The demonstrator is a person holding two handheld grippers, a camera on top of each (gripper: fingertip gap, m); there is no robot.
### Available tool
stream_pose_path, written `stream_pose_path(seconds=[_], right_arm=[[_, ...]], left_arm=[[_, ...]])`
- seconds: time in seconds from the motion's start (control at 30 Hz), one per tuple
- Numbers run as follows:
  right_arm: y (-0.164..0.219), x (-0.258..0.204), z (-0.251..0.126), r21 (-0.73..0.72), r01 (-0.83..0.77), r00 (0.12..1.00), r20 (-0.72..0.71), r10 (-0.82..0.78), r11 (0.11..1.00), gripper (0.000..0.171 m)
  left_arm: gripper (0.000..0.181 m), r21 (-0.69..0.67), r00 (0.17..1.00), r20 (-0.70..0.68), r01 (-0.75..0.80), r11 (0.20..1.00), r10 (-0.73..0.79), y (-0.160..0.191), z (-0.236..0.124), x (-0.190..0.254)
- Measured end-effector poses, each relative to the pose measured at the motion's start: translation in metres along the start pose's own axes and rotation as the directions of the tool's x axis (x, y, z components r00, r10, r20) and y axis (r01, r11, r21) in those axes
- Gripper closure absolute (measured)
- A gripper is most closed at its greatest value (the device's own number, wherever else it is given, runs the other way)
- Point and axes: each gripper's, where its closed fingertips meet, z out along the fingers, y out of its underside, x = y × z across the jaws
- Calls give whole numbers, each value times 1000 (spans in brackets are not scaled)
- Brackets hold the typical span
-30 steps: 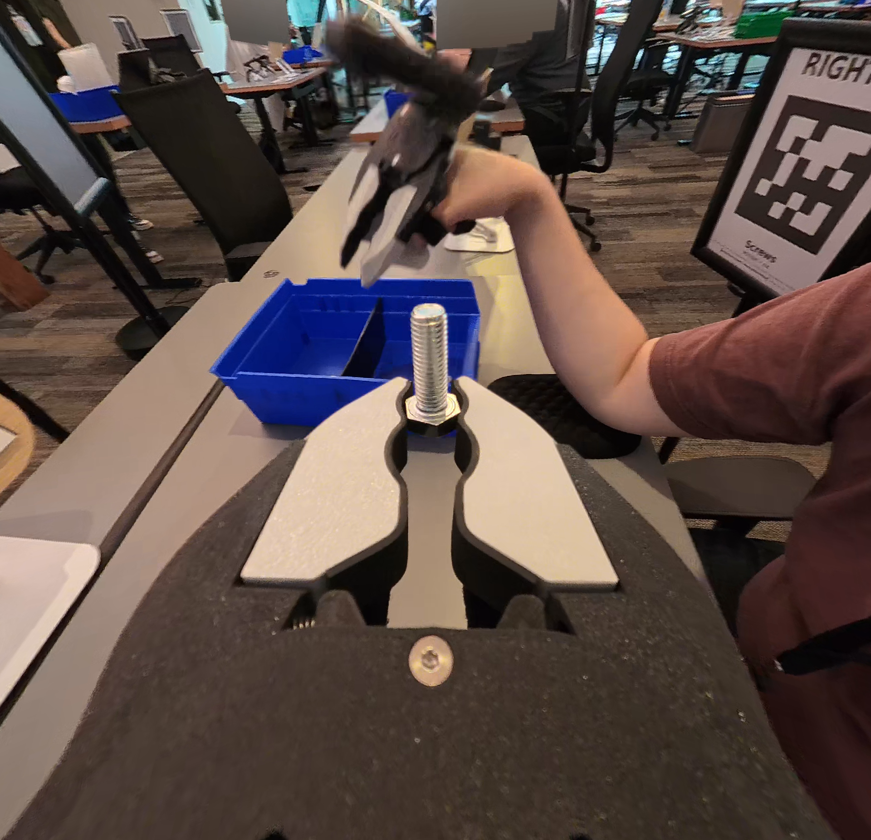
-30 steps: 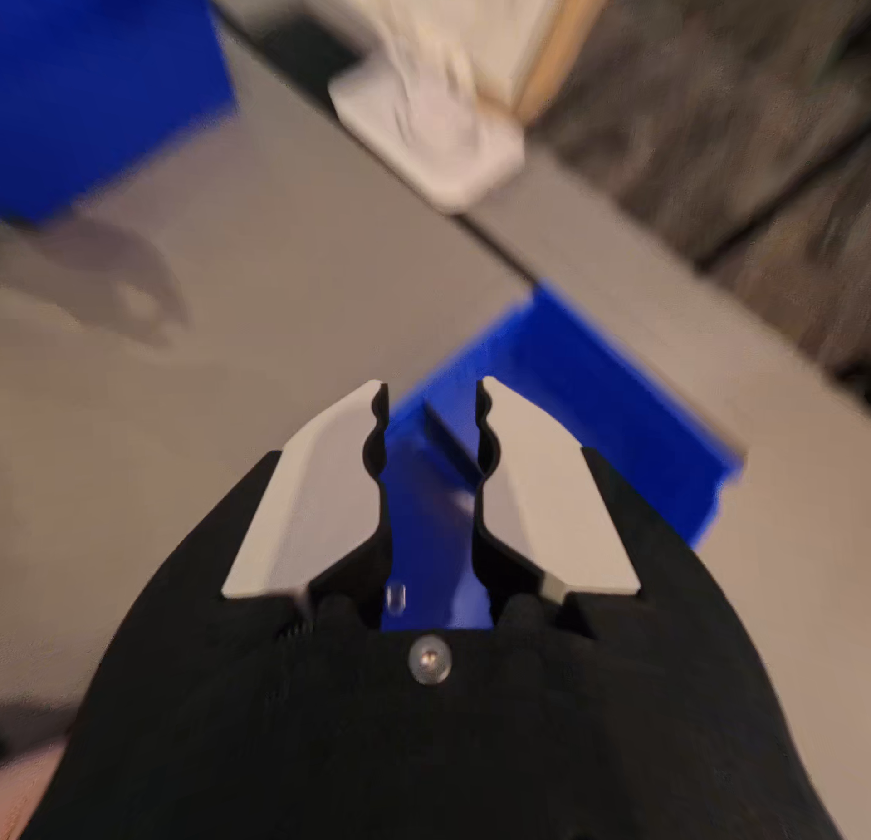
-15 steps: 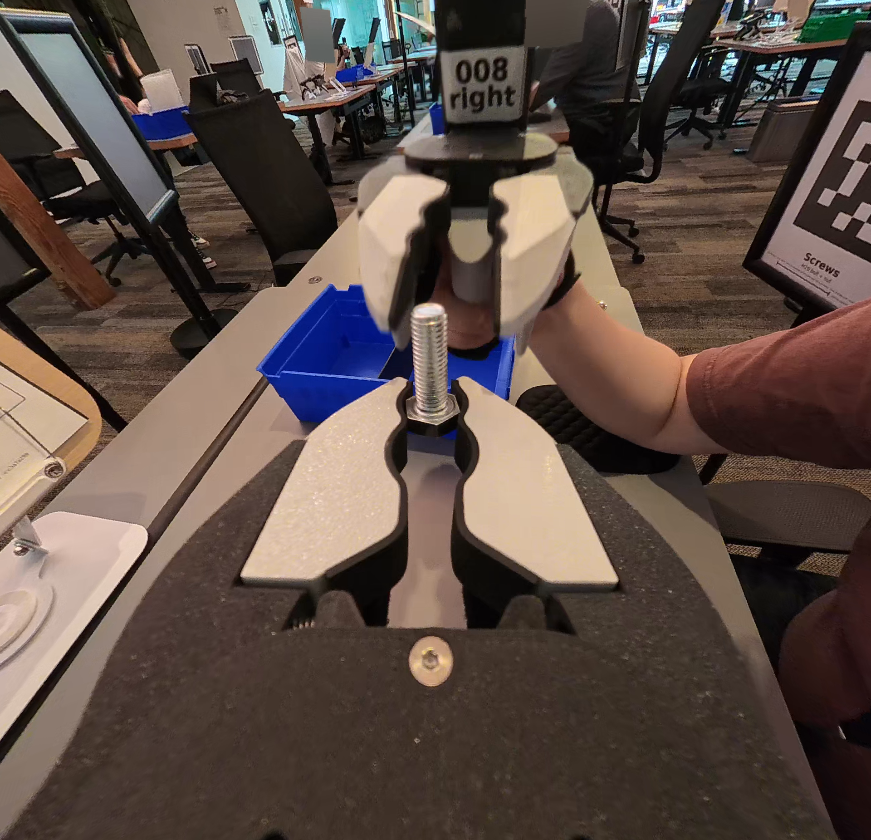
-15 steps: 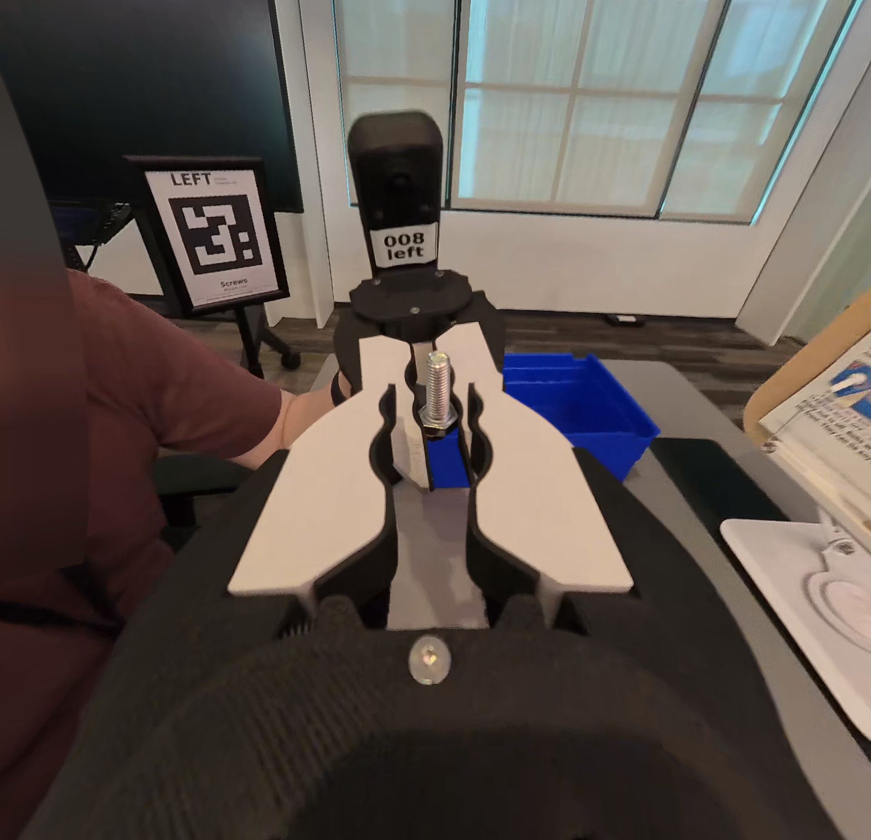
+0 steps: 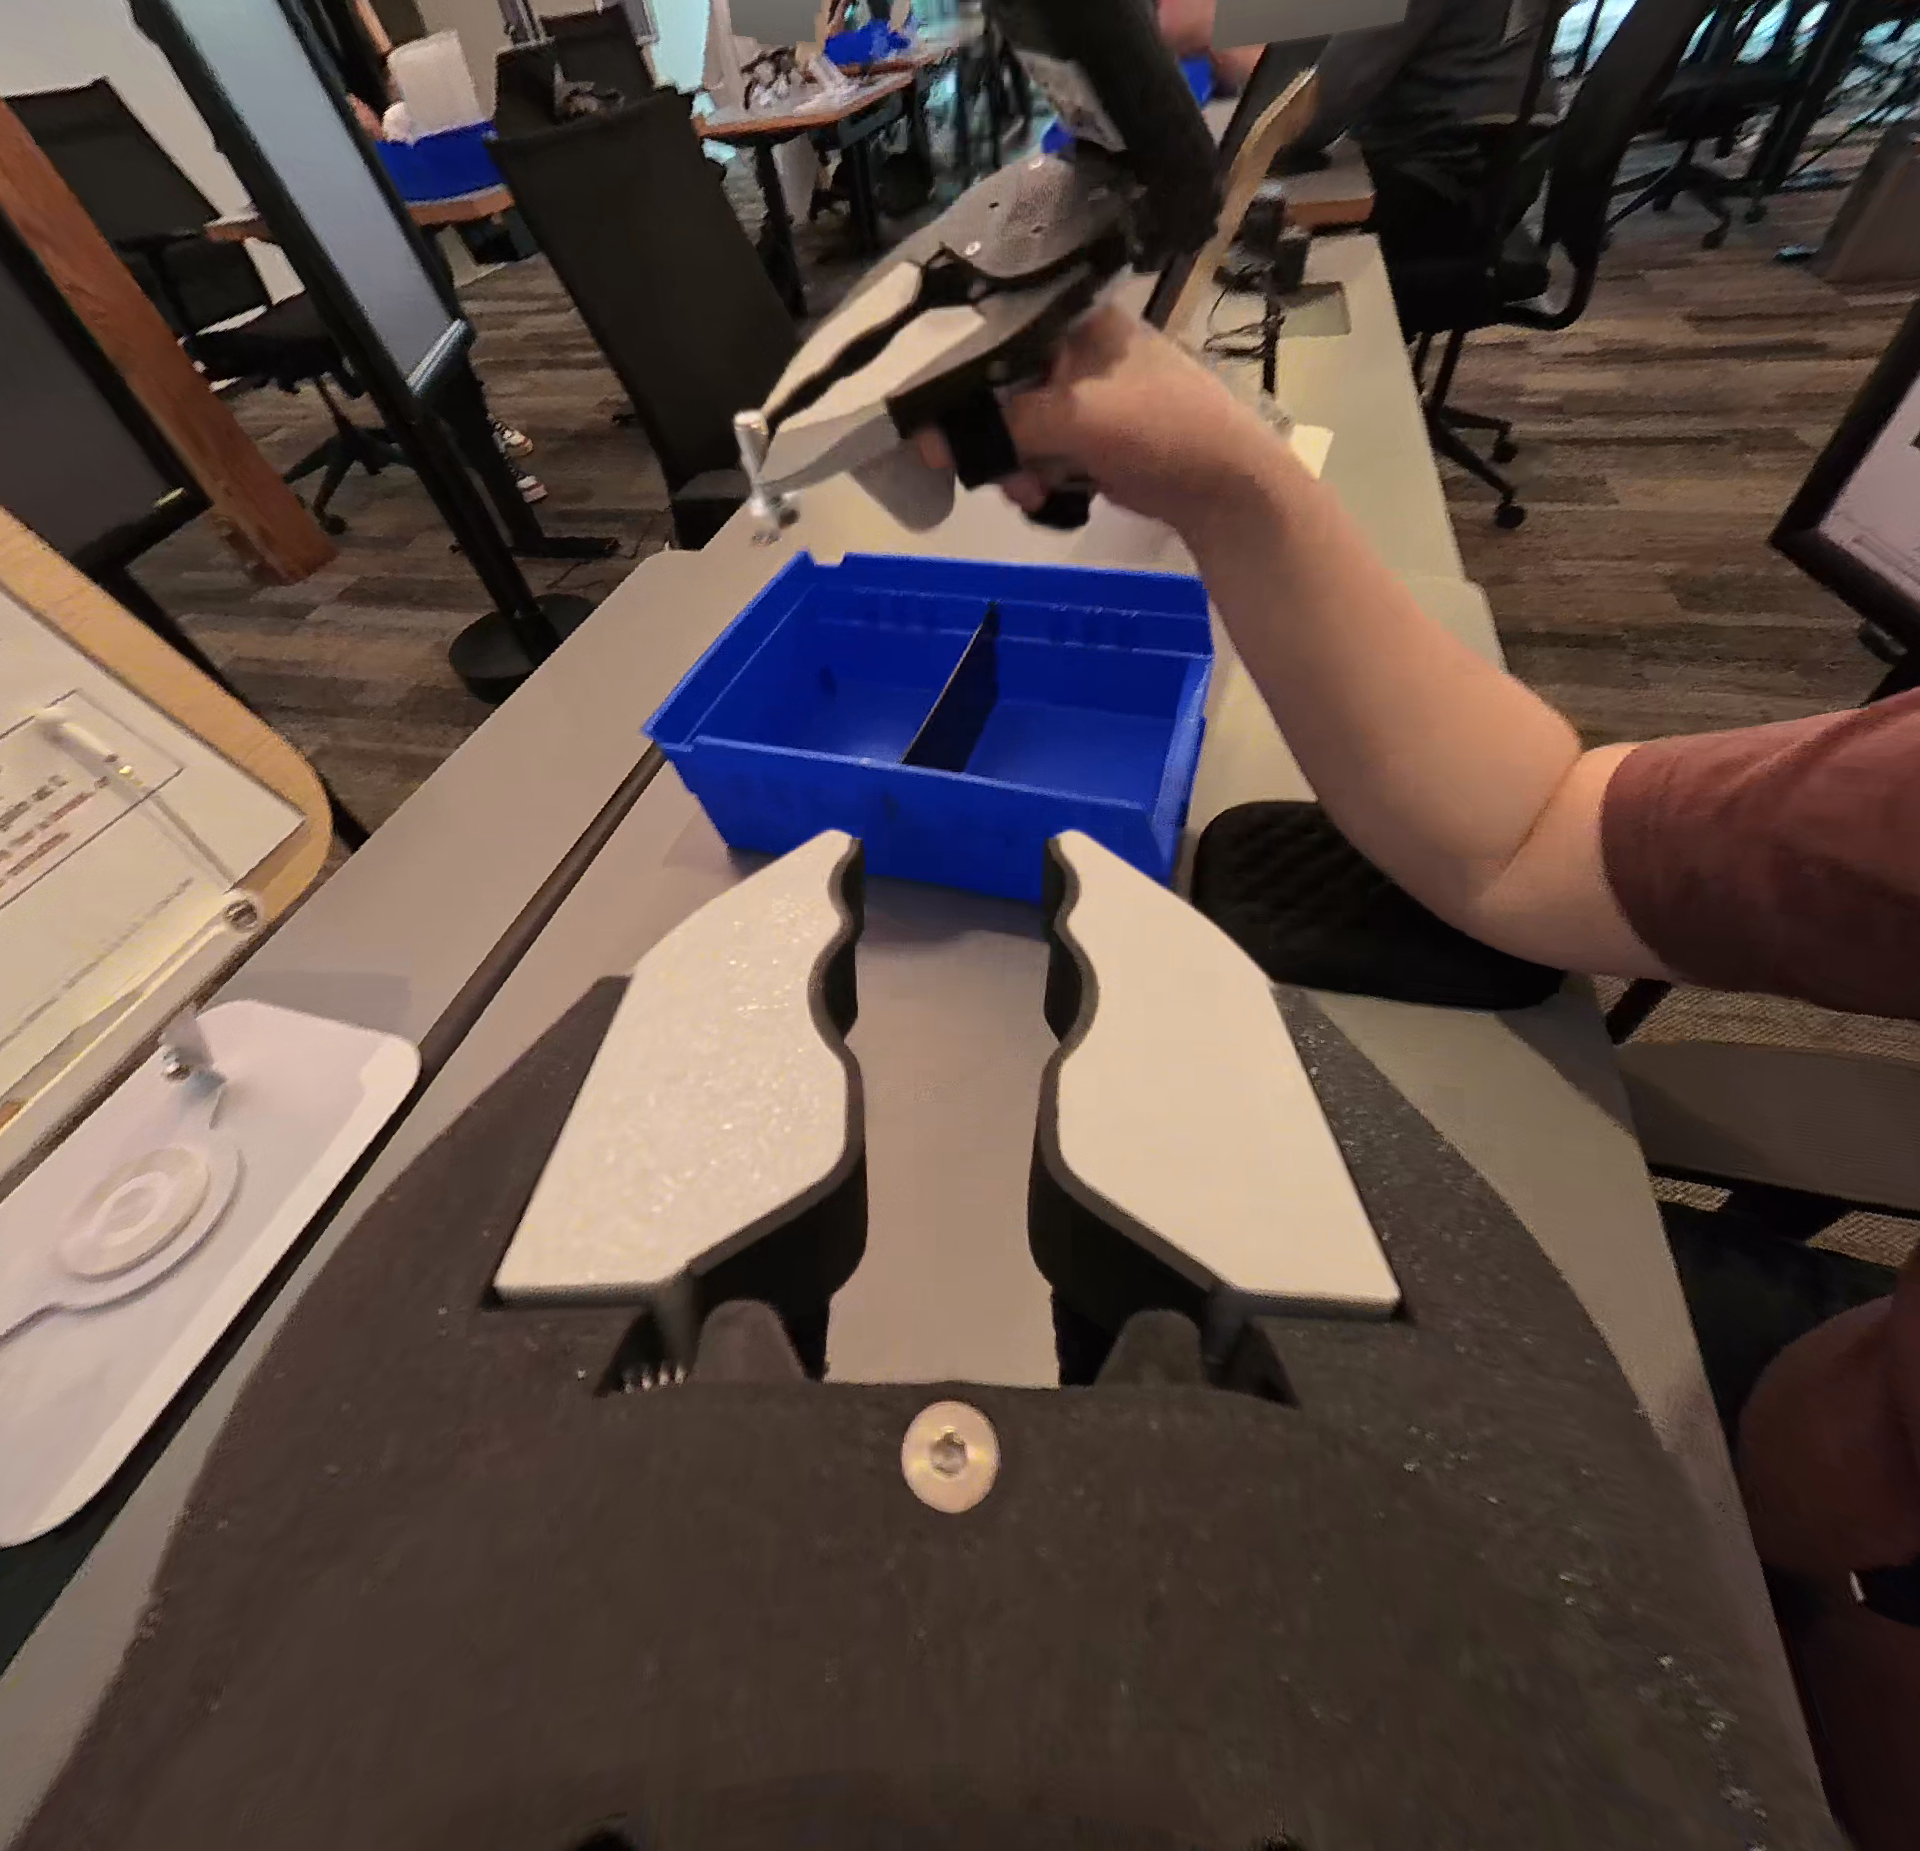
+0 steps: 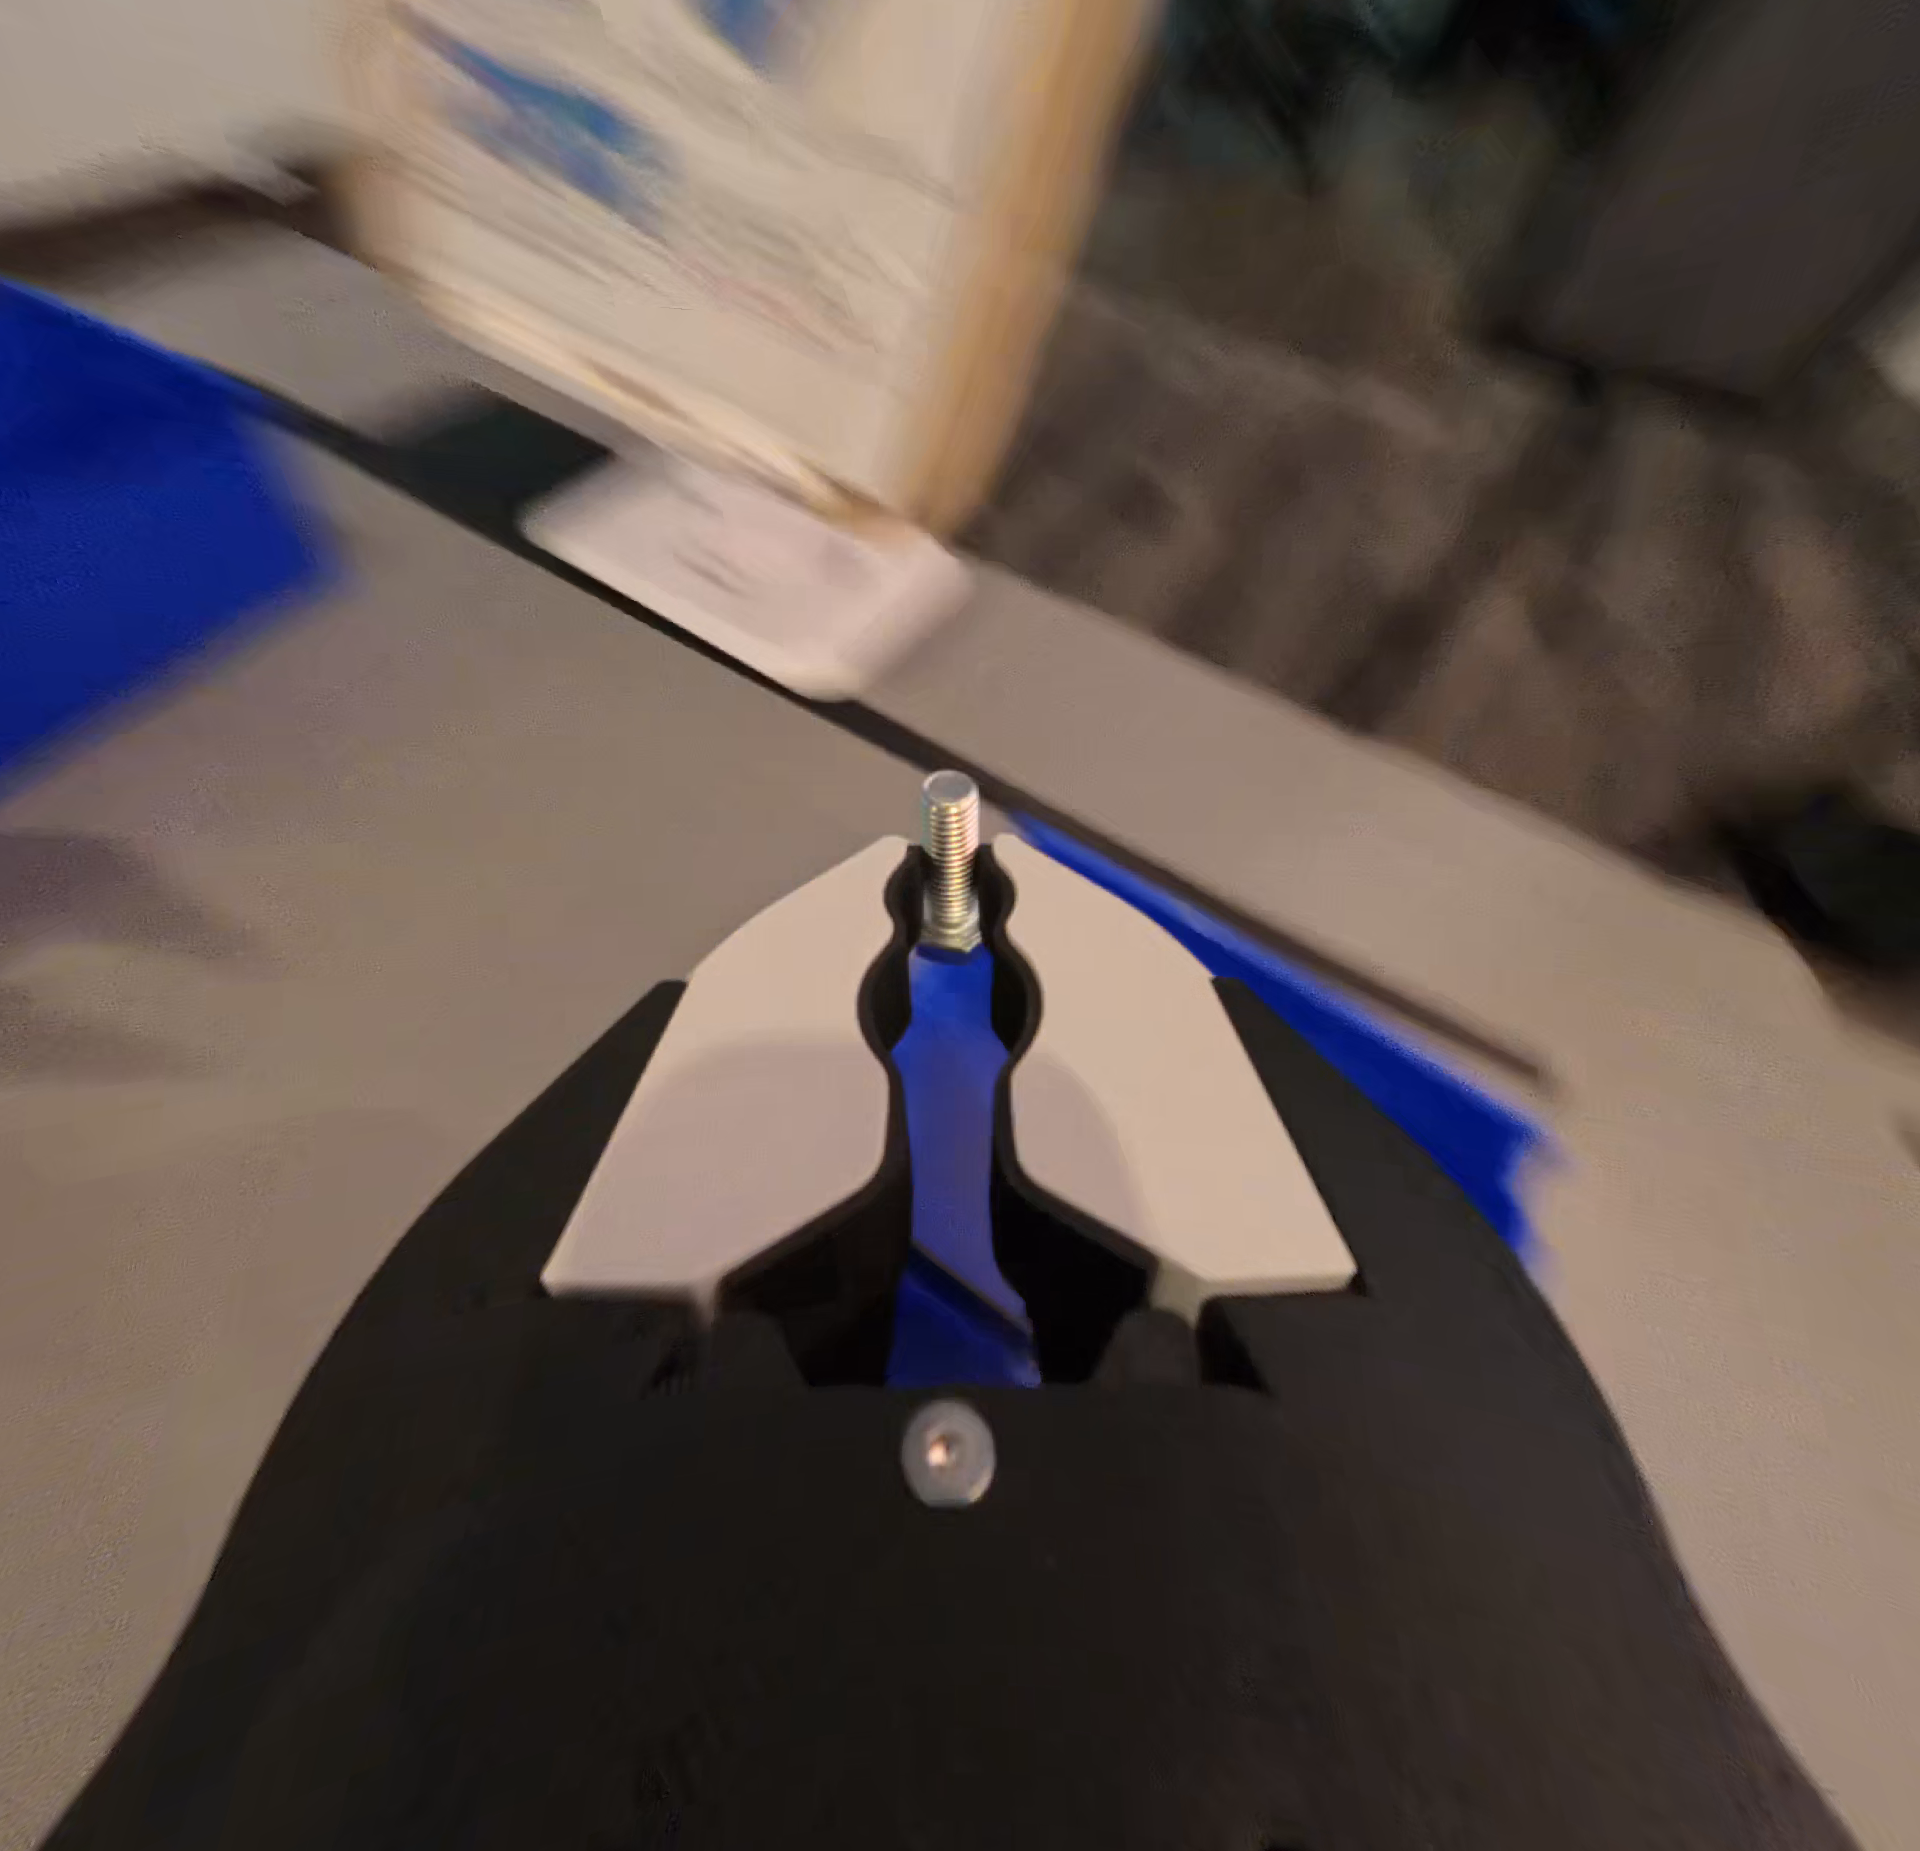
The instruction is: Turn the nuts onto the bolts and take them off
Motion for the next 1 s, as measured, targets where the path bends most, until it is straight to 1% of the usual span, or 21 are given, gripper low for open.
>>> stream_pose_path(seconds=[0.03, 0.07, 0.1, 0.17, 0.23, 0.3, 0.43, 0.57, 0.63, 0.67, 0.7, 0.8, 0.87, 0.93, 1.0], right_arm=[[33, 40, 4, -135, -60, 989, -142, 40, 989, 161], [65, 68, 7, -249, -119, 970, -234, 60, 961, 161], [93, 83, 12, -339, -174, 959, -271, 81, 925, 160], [135, 94, 21, -467, -269, 949, -275, 151, 842, 160], [159, 102, 27, -520, -333, 931, -314, 187, 786, 160], [174, 110, 30, -542, -382, 909, -365, 200, 749, 160], [198, 106, 32, -613, -430, 897, -375, 236, 663, 160], [209, 107, 35, -644, -434, 895, -389, 219, 630, 159], [210, 110, 37, -634, -443, 889, -400, 221, 634, 158], [208, 112, 37, -621, -446, 887, -406, 222, 644, 153], [205, 114, 38, -606, -446, 885, -409, 223, 659, 149], [184, 118, 35, -535, -429, 885, -410, 221, 728, 149], [163, 122, 29, -464, -407, 885, -412, 216, 787, 150], [138, 120, 24, -382, -377, 892, -394, 220, 844, 150], [115, 113, 20, -308, -343, 905, -363, 224, 887, 150]], left_arm=[[149, -28, 1000, 15, -3, 1000, 4, 4, -1, -3], [150, -53, 1000, 27, -6, 999, 7, 8, -1, -5], [151, -69, 999, 35, -6, 998, 8, 10, 0, -7], [151, -80, 1000, 30, 5, 997, -3, 12, 1, -7], [152, -98, 1000, 20, 12, 995, -10, 16, 4, -6], [152, -118, 1000, 23, 8, 993, -5, 19, 5, -7], [154, -123, 1000, 21, 14, 992, -11, 20, 4, -7], [154, -132, 999, 30, 23, 991, -20, 22, 2, -10], [154, -131, 999, 29, 30, 991, -26, 21, 1, -10], [154, -130, 999, 30, 32, 991, -28, 21, 0, -10], [154, -131, 999, 31, 32, 991, -28, 21, -1, -11], [154, -140, 999, 40, 33, 990, -27, 22, -5, -13], [154, -154, 997, 74, 26, 988, -14, 24, -12, -20], [154, -168, 990, 143, 22, 986, 2, 25, -25, -34], [155, -225, 962, 271, 21, 974, 42, 34, -51, -60]])
